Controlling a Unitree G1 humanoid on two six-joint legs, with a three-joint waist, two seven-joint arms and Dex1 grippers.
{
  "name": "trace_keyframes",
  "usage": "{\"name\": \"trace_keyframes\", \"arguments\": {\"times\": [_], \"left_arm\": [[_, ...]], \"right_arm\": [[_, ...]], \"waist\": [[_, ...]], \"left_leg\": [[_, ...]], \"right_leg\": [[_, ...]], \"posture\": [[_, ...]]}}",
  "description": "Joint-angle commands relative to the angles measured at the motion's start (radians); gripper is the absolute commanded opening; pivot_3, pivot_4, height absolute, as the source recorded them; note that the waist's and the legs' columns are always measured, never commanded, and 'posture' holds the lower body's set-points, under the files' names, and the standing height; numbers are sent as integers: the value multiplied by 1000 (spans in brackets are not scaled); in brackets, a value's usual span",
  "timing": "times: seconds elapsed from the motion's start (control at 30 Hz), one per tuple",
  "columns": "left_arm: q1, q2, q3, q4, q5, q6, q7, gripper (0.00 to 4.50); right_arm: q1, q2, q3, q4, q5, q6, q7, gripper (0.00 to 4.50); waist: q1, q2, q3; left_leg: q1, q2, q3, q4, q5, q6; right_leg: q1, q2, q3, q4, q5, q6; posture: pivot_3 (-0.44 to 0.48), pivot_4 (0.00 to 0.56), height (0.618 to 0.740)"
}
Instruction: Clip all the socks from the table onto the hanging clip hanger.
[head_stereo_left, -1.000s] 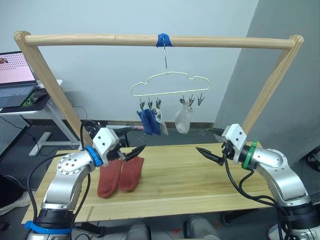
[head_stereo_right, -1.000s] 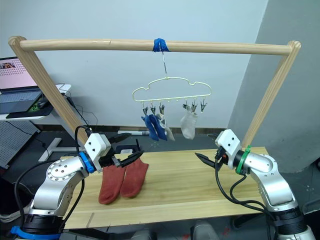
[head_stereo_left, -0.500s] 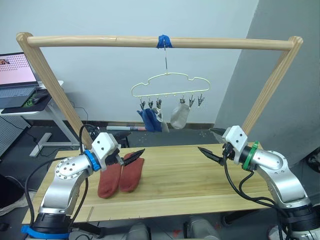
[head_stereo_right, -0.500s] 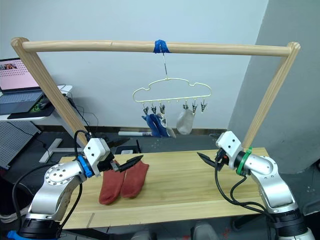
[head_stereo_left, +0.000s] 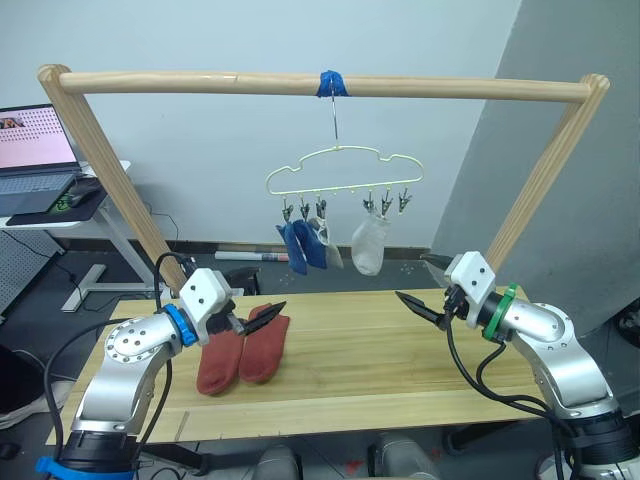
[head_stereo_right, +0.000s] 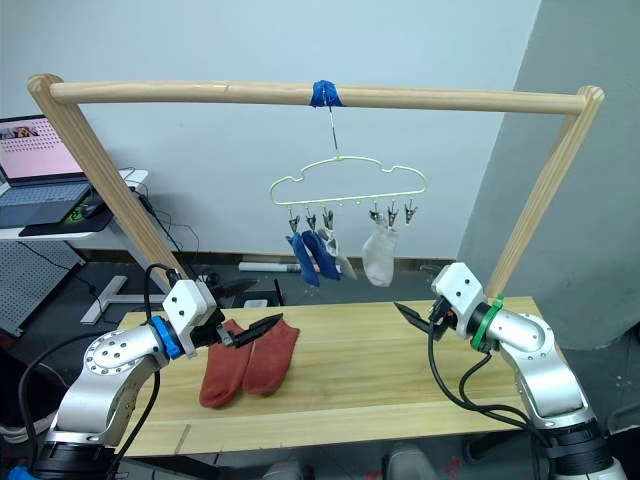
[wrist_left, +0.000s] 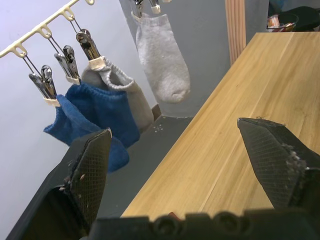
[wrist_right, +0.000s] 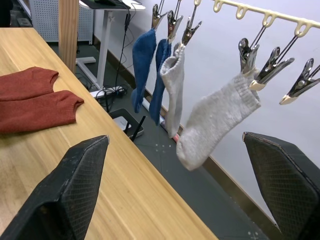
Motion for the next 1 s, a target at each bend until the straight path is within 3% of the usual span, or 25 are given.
{"name": "trace_keyframes", "arguments": {"times": [0.03,0.4,0.67,1.0], "left_arm": [[-3,3,34,-35,-20,-20,5,4469],[-4,-45,71,-18,-30,-8,66,4469],[31,-48,79,-75,-43,34,91,4469],[6,-26,85,-146,-79,108,92,4469]], "right_arm": [[-5,0,-25,3,13,-49,6,4500],[13,70,-87,72,68,-54,-56,4500],[31,77,-90,49,26,-75,-119,4500],[10,68,-113,-97,67,54,-158,4500]], "waist": [[0,0,0],[0,1,-2],[0,2,3],[1,9,57]], "left_leg": [[0,0,0,0,0,0],[0,0,0,0,0,0],[0,0,0,-1,0,0],[0,1,0,-1,0,0]], "right_leg": [[0,0,0,0,0,0],[0,0,0,0,0,0],[0,0,0,0,-1,-1],[-1,0,1,0,-1,-2]], "posture": [[-36,0,740],[-46,4,740],[-53,66,740],[-82,150,740]]}}
